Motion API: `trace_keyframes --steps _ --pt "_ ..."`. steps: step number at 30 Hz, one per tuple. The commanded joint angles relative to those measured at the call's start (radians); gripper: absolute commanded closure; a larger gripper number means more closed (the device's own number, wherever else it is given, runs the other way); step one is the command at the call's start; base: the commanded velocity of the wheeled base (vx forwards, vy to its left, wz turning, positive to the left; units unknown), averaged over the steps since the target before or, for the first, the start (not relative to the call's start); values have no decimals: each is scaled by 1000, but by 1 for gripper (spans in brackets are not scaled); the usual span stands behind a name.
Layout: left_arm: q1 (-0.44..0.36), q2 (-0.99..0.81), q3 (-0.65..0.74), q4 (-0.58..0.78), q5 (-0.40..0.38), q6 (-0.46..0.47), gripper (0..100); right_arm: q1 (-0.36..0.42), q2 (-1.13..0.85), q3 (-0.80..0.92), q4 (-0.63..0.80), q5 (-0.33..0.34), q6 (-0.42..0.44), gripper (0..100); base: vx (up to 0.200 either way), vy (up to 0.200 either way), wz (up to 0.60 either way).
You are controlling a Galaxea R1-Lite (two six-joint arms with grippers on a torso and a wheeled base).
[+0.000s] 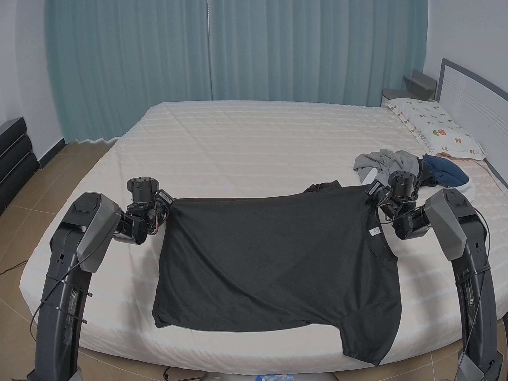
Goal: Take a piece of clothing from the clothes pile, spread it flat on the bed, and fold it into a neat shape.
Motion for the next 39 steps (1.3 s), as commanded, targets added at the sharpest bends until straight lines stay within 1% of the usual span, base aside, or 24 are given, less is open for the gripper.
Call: trace_keyframes --steps 1,7,8,11,13,17,20,21,22,23,26,27,28,30,31,33,34,36,39 --pt "-6 3 3 1 -4 -1 100 14 19 -23 13 -7 -2 100 0 0 0" --pt "-7 3 6 3 -4 2 100 15 39 -20 19 -7 -3 100 0 0 0" --pt "-12 1 6 11 -4 3 0 15 39 -16 19 -7 -3 0 0 0 0" --pt "-12 0 4 14 -5 5 0 15 38 -11 19 -7 -6 0 0 0 0" --pt "-13 -2 7 14 -5 5 0 14 24 17 36 -7 -26 0 0 0 0" --pt "-13 -9 21 15 -5 0 0 3 -27 70 34 -3 -34 0 0 0 0" --pt "-12 -72 113 -3 -2 -6 0 -9 -134 208 24 4 -21 0 0 0 0" --pt "-12 -72 113 -3 -2 -6 0 -9 -134 208 24 4 -21 0 0 0 0" --pt "-12 -126 199 -25 -7 -29 0 -9 -216 322 5 12 -2 0 0 0 0" --pt "-12 -158 254 -48 -10 -47 0 -6 -274 403 -8 21 15 0 0 0 0" --pt "-12 -224 349 -132 -11 -59 0 14 -410 638 -38 55 40 0 0 0 0" --pt "-12 -250 372 -140 -13 -59 0 25 -452 724 -47 73 46 0 0 0 0" --pt "-12 -290 405 -137 -19 -59 0 40 -502 834 -67 109 46 0 0 0 0" --pt "-18 -345 454 -130 -25 -59 0 48 -552 949 -111 148 48 0 0 0 0" --pt "-27 -405 527 -130 -28 -58 0 51 -604 1049 -173 174 57 0 0 0 0" --pt "-27 -488 638 -140 -48 -59 0 71 -653 1176 -248 185 84 0 0 0 0" --pt "-27 -509 665 -140 -56 -59 0 77 -660 1201 -263 184 89 0 0 0 0" --pt "-29 -623 833 -140 -135 -62 0 106 -679 1323 -361 178 98 0 0 0 0" --pt "-32 -741 1003 -138 -241 -69 0 123 -694 1437 -450 188 127 0 0 0 0"
